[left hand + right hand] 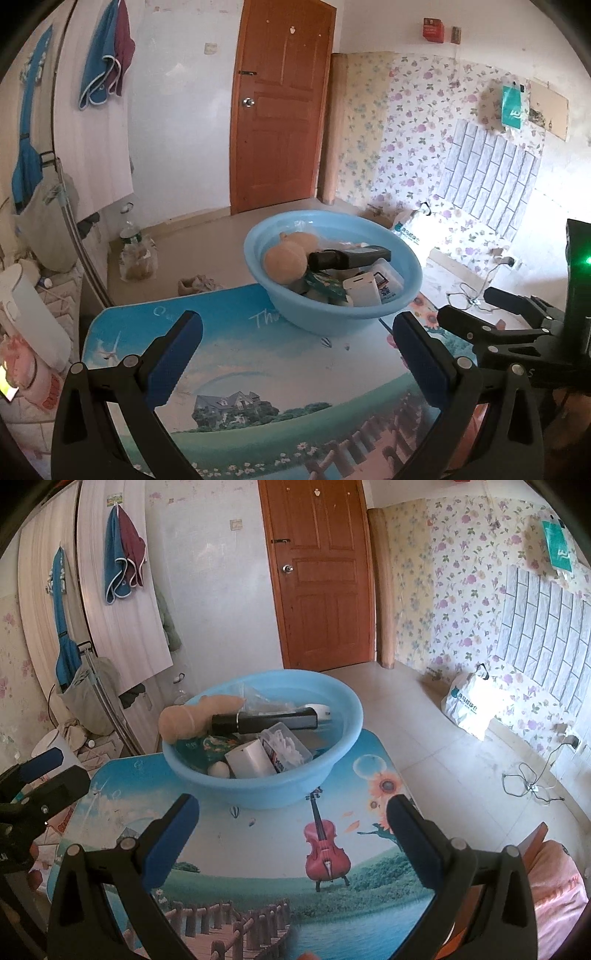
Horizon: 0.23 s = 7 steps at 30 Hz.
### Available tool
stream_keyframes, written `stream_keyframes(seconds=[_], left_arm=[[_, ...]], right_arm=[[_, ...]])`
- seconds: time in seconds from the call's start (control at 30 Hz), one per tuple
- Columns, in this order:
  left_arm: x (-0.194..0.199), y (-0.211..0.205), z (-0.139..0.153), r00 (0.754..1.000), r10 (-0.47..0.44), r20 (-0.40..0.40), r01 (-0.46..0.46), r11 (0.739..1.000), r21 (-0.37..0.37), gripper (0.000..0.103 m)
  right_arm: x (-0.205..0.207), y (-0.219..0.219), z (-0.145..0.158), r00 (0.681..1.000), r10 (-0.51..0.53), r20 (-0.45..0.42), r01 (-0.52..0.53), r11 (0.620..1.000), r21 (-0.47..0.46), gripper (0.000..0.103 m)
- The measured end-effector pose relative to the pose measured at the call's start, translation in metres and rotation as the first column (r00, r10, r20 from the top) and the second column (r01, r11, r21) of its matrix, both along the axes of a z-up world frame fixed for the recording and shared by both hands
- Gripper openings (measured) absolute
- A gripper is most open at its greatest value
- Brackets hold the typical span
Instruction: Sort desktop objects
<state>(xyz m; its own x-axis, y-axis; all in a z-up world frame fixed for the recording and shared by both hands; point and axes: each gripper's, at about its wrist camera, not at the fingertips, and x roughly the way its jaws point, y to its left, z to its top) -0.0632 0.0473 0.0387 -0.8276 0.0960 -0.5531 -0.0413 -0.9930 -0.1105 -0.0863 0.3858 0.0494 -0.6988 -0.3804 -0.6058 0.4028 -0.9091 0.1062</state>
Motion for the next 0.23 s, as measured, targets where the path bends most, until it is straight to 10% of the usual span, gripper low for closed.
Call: stream_keyframes(seconds=[0.23], left_arm=[[0.0024, 0.0044, -0.0019, 1.000, -0.010, -0.004, 0.010, 1.000, -0.025, 0.103]], right_arm=[[0.0001, -0.0004, -0.0018, 1.000, -0.003, 0.001, 0.003, 1.000, 0.005, 0.103]])
